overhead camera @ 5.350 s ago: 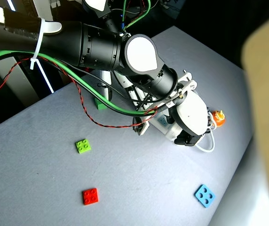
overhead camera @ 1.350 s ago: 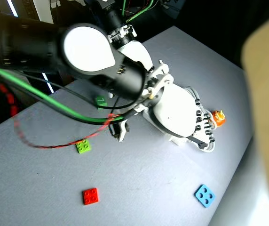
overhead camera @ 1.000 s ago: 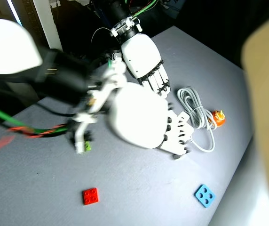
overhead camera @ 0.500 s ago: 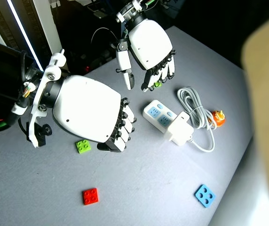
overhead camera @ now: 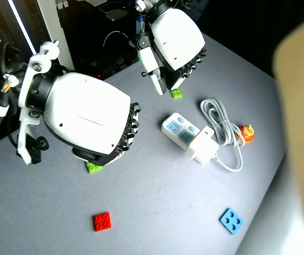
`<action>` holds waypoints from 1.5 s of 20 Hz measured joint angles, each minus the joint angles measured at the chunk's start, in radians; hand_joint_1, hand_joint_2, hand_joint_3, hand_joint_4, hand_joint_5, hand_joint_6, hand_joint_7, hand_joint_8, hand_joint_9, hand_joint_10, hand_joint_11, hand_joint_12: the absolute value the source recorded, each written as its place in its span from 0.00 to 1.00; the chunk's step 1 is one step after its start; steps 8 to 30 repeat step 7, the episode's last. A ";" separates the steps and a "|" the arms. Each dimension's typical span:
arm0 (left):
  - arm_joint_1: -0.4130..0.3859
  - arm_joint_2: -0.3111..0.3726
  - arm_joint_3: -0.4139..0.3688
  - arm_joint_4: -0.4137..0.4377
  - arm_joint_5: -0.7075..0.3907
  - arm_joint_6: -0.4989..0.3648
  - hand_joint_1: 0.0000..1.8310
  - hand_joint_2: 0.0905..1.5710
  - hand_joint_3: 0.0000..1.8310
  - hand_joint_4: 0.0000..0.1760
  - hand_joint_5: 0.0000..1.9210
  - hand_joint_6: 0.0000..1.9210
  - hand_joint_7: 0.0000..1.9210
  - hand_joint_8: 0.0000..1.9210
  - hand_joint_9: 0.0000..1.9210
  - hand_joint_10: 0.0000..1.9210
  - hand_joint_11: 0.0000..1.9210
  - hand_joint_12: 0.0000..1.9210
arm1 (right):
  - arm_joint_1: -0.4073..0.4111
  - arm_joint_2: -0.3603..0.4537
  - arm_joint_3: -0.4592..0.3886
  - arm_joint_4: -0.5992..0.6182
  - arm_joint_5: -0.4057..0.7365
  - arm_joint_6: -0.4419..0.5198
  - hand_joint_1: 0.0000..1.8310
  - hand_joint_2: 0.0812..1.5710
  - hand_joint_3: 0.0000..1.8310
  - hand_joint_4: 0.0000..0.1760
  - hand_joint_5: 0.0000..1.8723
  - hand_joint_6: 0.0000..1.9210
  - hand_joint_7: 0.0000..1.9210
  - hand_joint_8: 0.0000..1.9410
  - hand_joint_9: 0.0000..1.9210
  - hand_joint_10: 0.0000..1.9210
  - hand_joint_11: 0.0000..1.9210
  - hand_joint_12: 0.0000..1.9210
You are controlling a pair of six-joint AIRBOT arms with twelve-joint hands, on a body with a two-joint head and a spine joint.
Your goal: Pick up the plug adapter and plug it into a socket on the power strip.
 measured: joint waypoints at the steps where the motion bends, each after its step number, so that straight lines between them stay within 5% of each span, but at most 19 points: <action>1: -0.002 0.000 0.001 0.002 0.004 0.003 0.31 0.92 0.00 0.00 0.67 1.00 0.73 1.00 0.75 1.00 0.80 1.00 | -0.002 0.007 0.000 0.000 0.003 0.002 0.27 0.93 0.00 0.00 0.55 1.00 0.61 1.00 0.70 1.00 0.77 1.00; 30: -0.024 0.008 0.002 -0.015 0.002 0.006 0.31 0.92 0.00 0.00 0.64 1.00 0.69 1.00 0.71 1.00 0.77 1.00 | -0.023 0.023 0.000 -0.003 0.060 -0.018 0.27 0.93 0.00 0.00 0.55 1.00 0.61 1.00 0.70 1.00 0.77 1.00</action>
